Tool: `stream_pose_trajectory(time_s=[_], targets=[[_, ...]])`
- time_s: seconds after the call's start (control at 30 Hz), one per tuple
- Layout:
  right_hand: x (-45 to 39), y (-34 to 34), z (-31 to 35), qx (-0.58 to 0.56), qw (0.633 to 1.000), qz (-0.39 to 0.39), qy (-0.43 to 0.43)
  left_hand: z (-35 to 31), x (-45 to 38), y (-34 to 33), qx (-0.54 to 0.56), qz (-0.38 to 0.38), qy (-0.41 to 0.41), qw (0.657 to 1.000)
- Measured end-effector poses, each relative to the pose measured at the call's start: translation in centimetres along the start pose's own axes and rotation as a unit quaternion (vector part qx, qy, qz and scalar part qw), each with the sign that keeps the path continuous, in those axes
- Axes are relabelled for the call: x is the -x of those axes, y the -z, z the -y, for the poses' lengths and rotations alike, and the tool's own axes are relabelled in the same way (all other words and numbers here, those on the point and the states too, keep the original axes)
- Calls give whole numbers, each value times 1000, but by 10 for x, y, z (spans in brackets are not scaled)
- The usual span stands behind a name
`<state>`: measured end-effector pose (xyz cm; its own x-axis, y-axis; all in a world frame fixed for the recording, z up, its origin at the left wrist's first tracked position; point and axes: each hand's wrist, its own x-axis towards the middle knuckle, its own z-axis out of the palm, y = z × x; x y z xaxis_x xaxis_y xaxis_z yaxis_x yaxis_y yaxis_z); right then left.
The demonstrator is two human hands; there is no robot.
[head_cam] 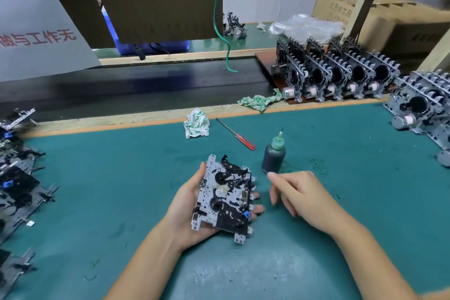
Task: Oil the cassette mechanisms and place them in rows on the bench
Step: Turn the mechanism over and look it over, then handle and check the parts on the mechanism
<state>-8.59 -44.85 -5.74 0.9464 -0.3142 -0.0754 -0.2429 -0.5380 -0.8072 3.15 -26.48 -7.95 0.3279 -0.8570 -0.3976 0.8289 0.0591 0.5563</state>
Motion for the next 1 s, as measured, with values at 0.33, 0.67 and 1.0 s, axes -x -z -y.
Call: stream_pose_trajectory(time_s=[0.33,0.67,1.0], targets=[[19,-1,4,315,933,43,170,-3,9,-3,-148,0,60,987],[40,-16,-7,323,917,-110,209,-7,29,-5,-274,-115,18,955],[40,-34,-10,301,913,-174,215,45,72,-4,-821,-323,-134,451]])
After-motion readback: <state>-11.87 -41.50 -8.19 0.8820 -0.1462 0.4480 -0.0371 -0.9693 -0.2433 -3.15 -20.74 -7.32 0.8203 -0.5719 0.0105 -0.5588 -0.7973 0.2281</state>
